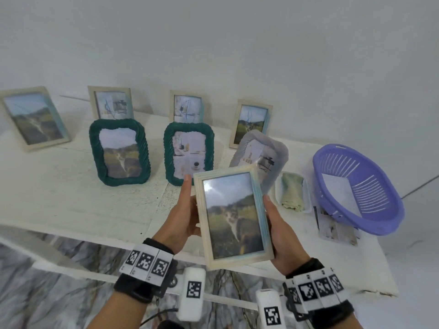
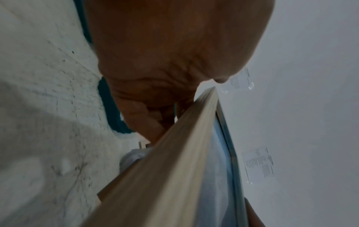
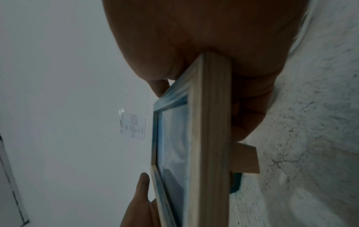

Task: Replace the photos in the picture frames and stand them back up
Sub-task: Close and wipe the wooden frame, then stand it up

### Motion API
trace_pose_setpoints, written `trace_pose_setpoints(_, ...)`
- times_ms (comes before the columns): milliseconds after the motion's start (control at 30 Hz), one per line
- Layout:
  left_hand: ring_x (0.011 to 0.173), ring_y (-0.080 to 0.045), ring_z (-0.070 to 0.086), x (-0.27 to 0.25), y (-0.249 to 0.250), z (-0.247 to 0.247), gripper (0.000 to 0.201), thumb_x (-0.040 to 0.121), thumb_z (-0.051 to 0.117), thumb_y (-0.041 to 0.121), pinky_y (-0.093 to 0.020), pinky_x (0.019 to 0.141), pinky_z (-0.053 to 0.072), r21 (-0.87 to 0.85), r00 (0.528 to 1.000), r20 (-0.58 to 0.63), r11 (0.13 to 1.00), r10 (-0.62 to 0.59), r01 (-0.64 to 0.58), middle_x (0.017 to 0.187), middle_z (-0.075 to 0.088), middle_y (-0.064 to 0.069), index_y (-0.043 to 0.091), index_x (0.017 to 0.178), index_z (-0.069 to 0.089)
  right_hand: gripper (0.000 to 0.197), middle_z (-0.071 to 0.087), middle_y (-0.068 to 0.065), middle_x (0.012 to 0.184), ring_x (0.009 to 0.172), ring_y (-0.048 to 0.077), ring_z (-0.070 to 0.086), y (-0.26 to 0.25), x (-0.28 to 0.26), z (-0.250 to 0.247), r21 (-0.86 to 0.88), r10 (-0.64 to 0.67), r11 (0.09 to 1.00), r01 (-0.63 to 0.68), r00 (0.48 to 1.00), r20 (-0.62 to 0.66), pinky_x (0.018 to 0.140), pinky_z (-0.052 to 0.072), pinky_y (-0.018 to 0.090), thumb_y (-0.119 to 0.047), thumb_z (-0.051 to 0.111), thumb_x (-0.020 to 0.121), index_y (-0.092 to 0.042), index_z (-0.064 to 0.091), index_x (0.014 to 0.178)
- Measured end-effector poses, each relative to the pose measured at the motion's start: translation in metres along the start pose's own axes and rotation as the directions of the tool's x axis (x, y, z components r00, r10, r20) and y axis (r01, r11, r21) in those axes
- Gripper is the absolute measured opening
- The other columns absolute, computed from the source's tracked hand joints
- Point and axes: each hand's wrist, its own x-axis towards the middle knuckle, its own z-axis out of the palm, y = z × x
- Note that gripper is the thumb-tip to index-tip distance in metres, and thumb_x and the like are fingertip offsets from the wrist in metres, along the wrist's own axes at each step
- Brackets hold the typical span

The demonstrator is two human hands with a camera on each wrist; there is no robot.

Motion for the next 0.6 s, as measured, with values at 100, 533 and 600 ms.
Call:
trace_pose_setpoints(100, 0.105, -0.027, 0.068, 0.0, 0.003, -0.03, 0.089, 0.079, 0.013, 0.083, -0.047, 0.096, 0.051, 0.021, 0.999, -0.048, 1.0, -0.01, 0.011, 0.107, 0.074, -0.01, 0.025, 0.12, 0.066, 0.059, 0.072, 0.017, 0.1, 0.087, 0.03, 0.07, 0.008, 0.016, 0.021, -0.022, 0.032, 0.999, -0.031, 0.999, 0.034, 0.085, 0.052, 0.046, -0.058, 0.044, 0.091, -0.01, 0.071, 0.11)
trace_pose_setpoints(533, 0.083, -0.016, 0.071, -0.024, 0.066, -0.265, 0.069, 0.085, 0.014, 0.074, -0.031, 0.071, 0.051, 0.161, 0.919, -0.375, 0.985, 0.121, -0.065, 0.09, 0.077, 0.002, 0.035, 0.108, 0.067, 0.057, 0.072, 0.001, 0.11, 0.104, 0.02, 0.067, 0.031, 0.126, 0.264, -0.259, 0.093, 0.966, -0.02, 0.958, 0.273, 0.093, 0.051, 0.044, -0.068, 0.033, 0.088, -0.031, 0.068, 0.114)
trace_pose_setpoints(600, 0.081, -0.013, 0.071, -0.024, 0.075, -0.3, 0.064, 0.091, 0.014, 0.07, -0.032, 0.07, 0.051, 0.156, 0.889, -0.438, 0.985, 0.136, -0.074, 0.085, 0.077, 0.005, 0.036, 0.105, 0.066, 0.052, 0.072, -0.002, 0.111, 0.105, 0.017, 0.067, 0.03, 0.138, 0.303, -0.277, 0.089, 0.961, -0.003, 0.95, 0.3, 0.094, 0.051, 0.043, -0.065, 0.031, 0.092, -0.034, 0.067, 0.112)
